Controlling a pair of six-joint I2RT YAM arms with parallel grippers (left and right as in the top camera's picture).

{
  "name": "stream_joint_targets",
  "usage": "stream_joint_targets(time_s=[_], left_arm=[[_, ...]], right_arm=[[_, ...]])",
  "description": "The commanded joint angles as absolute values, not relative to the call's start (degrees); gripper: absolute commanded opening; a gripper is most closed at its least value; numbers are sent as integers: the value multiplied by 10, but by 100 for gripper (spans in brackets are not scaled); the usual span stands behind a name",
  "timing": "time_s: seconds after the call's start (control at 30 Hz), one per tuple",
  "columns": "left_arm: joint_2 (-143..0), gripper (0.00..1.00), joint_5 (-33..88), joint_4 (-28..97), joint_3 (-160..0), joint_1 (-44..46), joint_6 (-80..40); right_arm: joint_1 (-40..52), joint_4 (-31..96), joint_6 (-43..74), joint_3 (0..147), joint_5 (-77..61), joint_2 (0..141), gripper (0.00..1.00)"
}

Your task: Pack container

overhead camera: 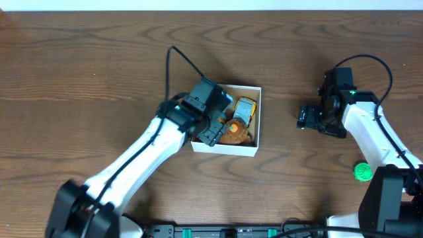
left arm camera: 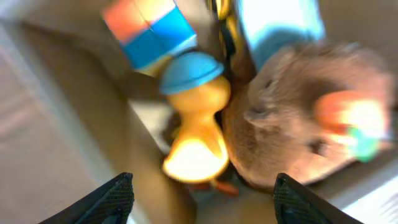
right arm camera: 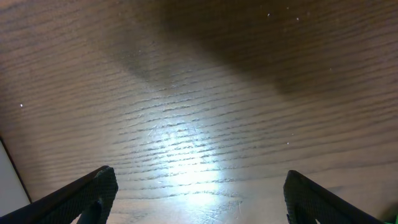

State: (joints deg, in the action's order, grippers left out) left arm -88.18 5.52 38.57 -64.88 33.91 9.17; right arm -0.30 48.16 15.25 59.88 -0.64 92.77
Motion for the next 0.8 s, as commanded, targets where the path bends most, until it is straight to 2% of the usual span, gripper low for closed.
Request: stream_joint_targets(time_s=[0.0, 0.13, 0.37, 0.43, 0.5, 0.77], left_arm=[[-807, 72, -4, 385, -689, 335, 64], [-745, 73, -92, 410, -689, 306, 12], [-707, 80, -95, 485, -688, 160, -62], [-711, 82, -81, 493, -686, 123, -75], [-718, 84, -34, 497, -684, 79, -77], [-766, 87, 24, 511, -684, -43, -116]], right_arm=[[-5, 482, 145, 603, -9, 928, 87], [-5, 480, 145, 604, -9, 926, 87], [-43, 538, 174, 677, 15, 869, 91], [-67, 572, 213, 702, 40, 844, 93], [-99, 605, 256, 715, 54, 816, 99], [-252, 689, 277, 710, 51, 766, 99]])
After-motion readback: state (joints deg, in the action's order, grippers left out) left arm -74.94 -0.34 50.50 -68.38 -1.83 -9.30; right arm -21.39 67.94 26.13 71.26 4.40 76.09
